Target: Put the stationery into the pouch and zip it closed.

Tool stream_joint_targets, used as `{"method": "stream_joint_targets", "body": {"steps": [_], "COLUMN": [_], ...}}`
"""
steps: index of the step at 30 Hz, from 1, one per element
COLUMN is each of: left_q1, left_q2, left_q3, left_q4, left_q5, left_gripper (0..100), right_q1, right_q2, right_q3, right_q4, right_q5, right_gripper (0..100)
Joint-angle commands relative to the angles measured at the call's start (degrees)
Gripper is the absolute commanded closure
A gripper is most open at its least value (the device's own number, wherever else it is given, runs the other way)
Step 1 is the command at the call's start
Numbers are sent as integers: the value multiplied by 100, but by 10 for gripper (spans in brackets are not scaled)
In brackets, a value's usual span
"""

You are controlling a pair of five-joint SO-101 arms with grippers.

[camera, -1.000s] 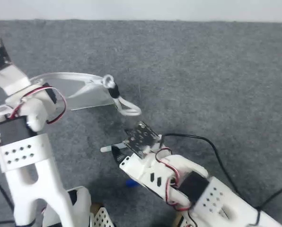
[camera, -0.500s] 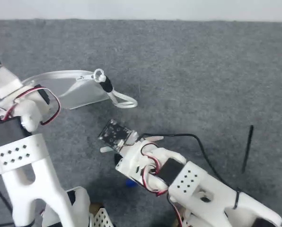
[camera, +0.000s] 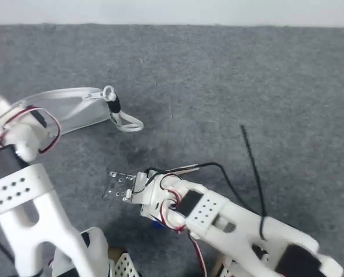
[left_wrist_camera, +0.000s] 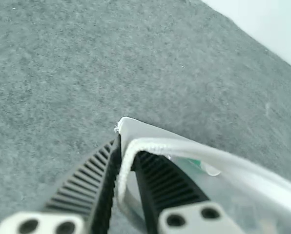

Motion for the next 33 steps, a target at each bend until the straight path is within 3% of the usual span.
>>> {"method": "stream_joint_targets", "body": {"steps": [1, 18, 26, 32, 33], "left_q1": [-88, -79, -79, -79, -79], "left_q2": [-35, -35, -35, -35, -35], "left_q3": [-57, -48, -40, -40, -40], "left_q4": [-220, -220, -220, -220, -220], "left_q5": [70, 70, 70, 70, 70], "left_gripper": [989, 989, 989, 989, 989], "right_q1": [-48, 259, 365, 365, 365], "right_q2": [338, 2229, 3064, 3222, 3222], "right_q3": [-607, -1899, -2927, -3174, -3174], "right_q4": [-286, -136, 971, 1235, 1244], "right_q5": [246, 281, 281, 281, 281], "right_gripper": [822, 822, 824, 998, 991]}}
